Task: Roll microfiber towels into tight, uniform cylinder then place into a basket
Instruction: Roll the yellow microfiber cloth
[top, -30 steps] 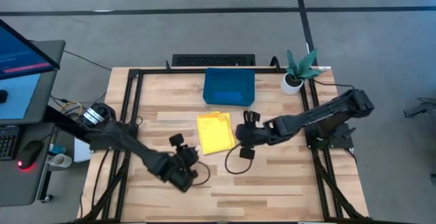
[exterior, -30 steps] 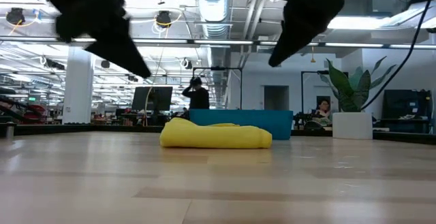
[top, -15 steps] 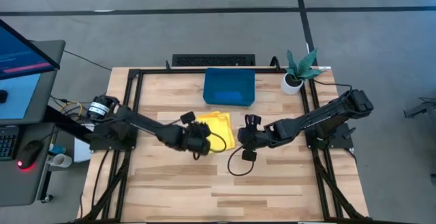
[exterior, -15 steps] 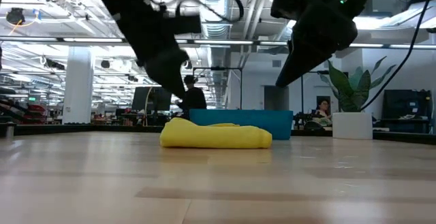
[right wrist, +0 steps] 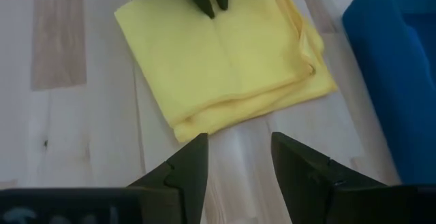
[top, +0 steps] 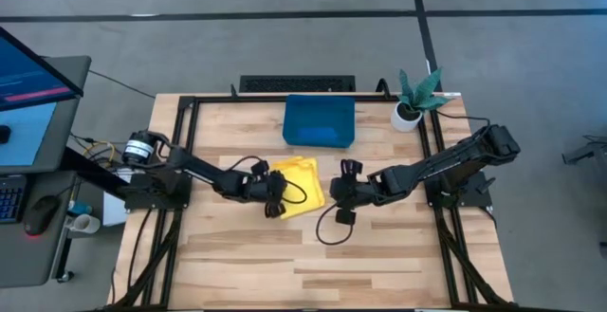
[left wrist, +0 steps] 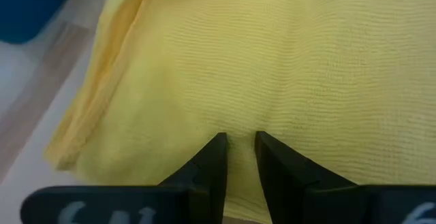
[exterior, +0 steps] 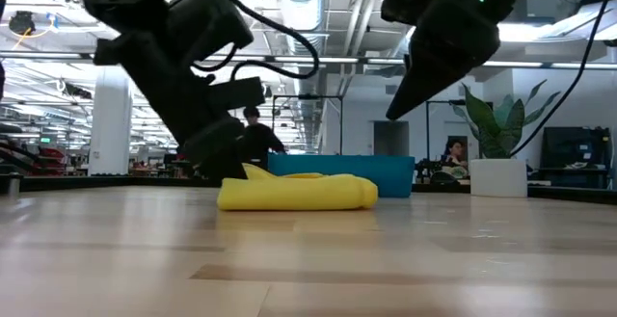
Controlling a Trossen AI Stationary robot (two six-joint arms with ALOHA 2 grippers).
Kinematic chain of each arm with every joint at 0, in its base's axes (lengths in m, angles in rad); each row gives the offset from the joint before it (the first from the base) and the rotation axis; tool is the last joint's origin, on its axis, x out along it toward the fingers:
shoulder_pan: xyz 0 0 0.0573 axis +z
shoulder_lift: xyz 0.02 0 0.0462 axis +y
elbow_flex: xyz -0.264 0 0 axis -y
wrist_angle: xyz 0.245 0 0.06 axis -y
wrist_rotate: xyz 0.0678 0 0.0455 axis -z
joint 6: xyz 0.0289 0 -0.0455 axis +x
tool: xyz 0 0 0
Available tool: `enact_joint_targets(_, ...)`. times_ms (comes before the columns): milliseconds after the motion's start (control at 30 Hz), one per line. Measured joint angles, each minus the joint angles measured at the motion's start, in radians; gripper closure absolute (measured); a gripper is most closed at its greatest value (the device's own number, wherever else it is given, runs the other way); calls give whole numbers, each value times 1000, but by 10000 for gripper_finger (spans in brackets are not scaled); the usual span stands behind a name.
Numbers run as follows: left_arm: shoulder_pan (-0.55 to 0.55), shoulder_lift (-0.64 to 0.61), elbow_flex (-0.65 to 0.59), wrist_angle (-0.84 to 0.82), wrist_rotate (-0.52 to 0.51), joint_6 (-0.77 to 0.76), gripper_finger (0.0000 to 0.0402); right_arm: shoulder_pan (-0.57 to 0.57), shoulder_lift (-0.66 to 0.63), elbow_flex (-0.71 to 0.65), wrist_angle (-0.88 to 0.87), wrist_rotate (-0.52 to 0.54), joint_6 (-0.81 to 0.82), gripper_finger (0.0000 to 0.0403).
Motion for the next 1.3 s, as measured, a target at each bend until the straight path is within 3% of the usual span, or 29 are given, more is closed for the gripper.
enact_joint_targets(400,-140,-43,36,21,-109,74,329,0,1,-2,120,-1,0,222)
enact_joint_targets(767,-221,55,33,114,-148,8,329,8,4,-154,497,-4,-36,222)
enact_joint_targets(1067,-225,83,34,145,-97,57,329,9,199,-175,725,-14,-146,225)
enact_joint_targets(1300,-230,83,34,139,-67,67,329,0,316,-123,715,-46,-158,225)
